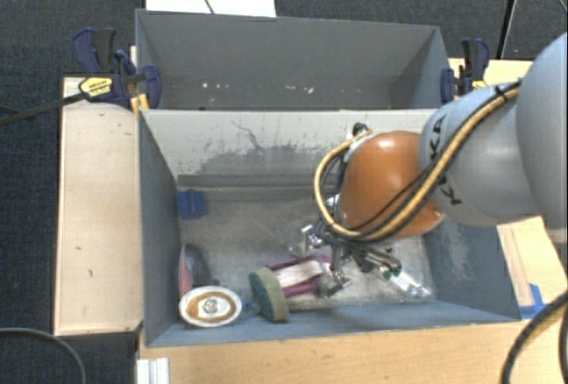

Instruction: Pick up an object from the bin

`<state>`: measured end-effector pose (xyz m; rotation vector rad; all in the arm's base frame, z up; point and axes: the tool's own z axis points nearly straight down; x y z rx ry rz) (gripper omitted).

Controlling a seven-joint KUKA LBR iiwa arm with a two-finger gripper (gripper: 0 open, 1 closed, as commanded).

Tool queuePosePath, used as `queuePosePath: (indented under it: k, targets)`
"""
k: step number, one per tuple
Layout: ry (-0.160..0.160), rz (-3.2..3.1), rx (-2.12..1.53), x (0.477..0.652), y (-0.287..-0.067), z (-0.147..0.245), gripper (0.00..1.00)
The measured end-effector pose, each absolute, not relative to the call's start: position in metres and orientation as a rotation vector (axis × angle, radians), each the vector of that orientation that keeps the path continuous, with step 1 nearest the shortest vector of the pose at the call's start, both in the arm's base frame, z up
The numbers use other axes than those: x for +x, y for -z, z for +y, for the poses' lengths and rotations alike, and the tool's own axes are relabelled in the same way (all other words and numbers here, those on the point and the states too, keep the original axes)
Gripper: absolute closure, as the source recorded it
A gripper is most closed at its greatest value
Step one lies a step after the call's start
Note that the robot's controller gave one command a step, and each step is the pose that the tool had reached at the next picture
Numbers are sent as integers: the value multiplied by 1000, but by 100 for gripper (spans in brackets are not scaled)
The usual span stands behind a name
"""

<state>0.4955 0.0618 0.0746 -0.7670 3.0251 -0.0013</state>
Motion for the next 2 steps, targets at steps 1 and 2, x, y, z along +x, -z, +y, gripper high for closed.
queuePosePath:
  k: [1,2]
  targets:
    - [1,3034,-782,491,-176,72,100]
    - [2,3046,-726,494,-269,63,100]
